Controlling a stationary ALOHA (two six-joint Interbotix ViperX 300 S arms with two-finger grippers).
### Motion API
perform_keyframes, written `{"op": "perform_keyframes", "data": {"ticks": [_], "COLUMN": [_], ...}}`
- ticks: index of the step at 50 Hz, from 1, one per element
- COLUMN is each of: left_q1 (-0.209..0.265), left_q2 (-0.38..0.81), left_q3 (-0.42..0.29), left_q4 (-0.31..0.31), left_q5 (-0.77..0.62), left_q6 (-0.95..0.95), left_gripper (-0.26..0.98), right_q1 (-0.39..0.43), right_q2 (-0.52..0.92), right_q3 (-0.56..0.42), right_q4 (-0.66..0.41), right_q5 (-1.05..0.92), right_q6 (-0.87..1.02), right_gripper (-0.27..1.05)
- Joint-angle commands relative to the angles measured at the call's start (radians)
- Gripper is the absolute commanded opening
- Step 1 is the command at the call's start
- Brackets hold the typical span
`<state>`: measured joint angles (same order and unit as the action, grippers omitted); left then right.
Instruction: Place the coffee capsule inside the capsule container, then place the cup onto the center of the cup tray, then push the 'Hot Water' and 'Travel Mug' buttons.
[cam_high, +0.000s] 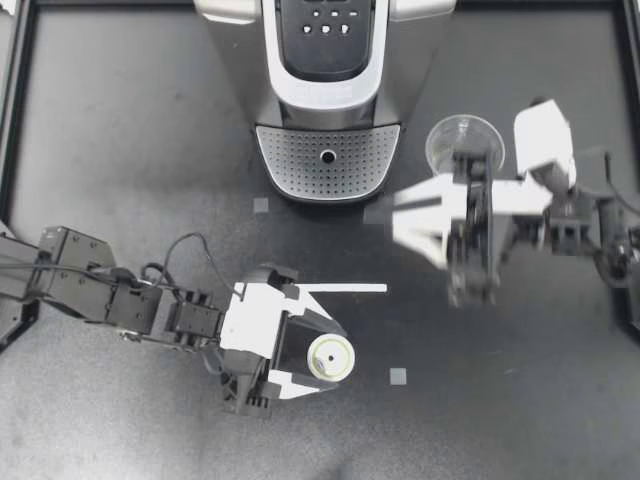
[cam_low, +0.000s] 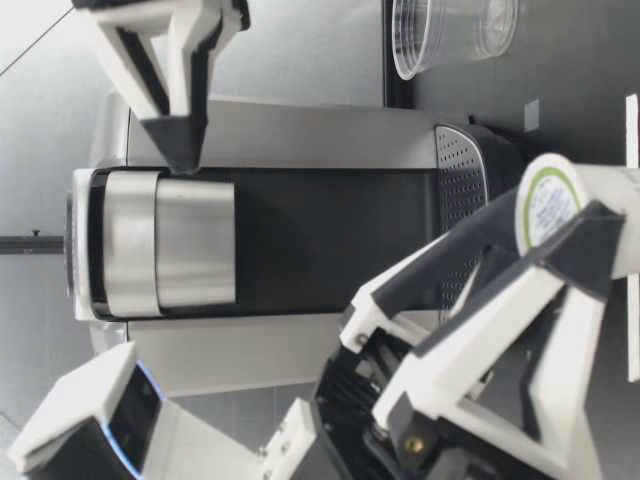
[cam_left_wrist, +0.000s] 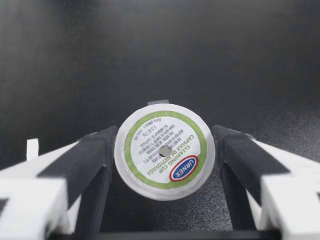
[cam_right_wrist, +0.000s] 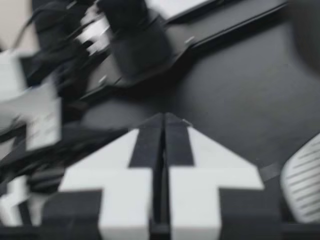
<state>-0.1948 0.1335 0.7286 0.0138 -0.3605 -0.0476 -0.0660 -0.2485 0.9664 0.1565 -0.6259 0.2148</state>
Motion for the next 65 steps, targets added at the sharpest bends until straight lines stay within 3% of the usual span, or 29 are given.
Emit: {"op": "perform_keyframes", "data": {"ticks": [1, 33, 65], "left_q1": [-0.003, -0.002, -0.003], "left_q2": [-0.032, -0.049, -0.046], "left_q3": [-0.009, -0.006, -0.009], "left_q4": [-0.002, -0.003, -0.003], "left_q5": [-0.005, -0.005, -0.005], "left_q6": [0.002, 0.002, 0.002], "left_gripper": [0.52, 0.52, 0.52], "right_q1": [-0.029, -0.144, -0.15], "right_q2": [-0.002, 0.084, 0.046], "right_q3": [-0.023, -0.153, -0.193], "right_q4": [0.002, -0.002, -0.017], "right_q5": [-0.032, -0.083, -0.221], "right_q6": [-0.005, -0.012, -0.012], "right_gripper": [0.1, 0.1, 0.1]}}
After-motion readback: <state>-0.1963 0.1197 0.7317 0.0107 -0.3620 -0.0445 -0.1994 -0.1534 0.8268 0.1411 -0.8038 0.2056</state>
